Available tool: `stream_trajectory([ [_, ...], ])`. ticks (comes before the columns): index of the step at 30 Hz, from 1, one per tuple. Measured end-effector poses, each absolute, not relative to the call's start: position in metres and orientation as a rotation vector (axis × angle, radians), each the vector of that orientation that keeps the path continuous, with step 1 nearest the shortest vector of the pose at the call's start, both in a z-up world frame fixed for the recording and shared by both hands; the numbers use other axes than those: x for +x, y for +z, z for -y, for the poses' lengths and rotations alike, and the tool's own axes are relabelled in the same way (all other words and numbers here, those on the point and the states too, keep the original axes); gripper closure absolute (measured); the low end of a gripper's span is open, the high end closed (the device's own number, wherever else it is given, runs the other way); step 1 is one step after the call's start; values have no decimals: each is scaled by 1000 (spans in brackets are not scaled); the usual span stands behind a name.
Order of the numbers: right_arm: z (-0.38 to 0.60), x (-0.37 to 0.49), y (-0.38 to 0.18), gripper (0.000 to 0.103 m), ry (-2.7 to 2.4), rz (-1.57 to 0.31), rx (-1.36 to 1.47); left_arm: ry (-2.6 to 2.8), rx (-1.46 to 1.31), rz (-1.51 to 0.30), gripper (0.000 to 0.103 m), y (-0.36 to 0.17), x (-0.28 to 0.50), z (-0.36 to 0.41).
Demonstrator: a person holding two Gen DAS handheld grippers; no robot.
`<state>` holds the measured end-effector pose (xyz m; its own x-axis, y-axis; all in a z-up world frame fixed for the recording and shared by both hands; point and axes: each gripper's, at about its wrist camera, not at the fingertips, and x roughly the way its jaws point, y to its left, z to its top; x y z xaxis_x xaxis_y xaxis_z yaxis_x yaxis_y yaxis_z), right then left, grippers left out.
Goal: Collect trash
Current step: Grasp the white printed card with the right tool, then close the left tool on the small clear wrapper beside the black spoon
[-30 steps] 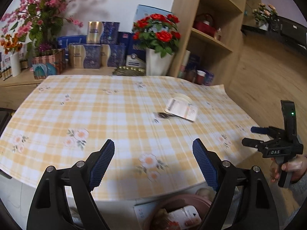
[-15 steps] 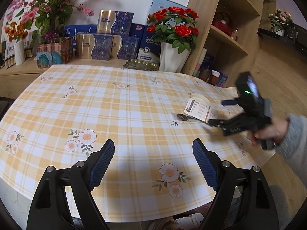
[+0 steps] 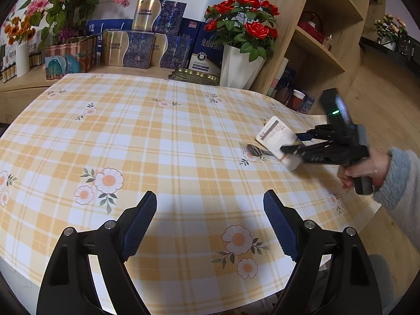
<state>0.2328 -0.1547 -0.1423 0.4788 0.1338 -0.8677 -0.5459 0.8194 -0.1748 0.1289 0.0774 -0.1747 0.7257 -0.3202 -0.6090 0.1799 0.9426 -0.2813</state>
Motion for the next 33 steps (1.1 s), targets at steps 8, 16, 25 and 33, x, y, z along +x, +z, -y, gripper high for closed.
stream_trajectory([
  [8,224,188,-105,95,420,-900,-7,-313,-195,-715,22,-173,134,-58],
  [16,291,148,-102,95,308,-822,266,-370,-164,-734,22,-171,138,-29],
  [25,328,126,-114,95,248,-820,373,-504,-177,-813,23,-175,178,24],
  [33,335,120,-112,95,228,-803,379,-658,3,-872,45,-179,260,125],
])
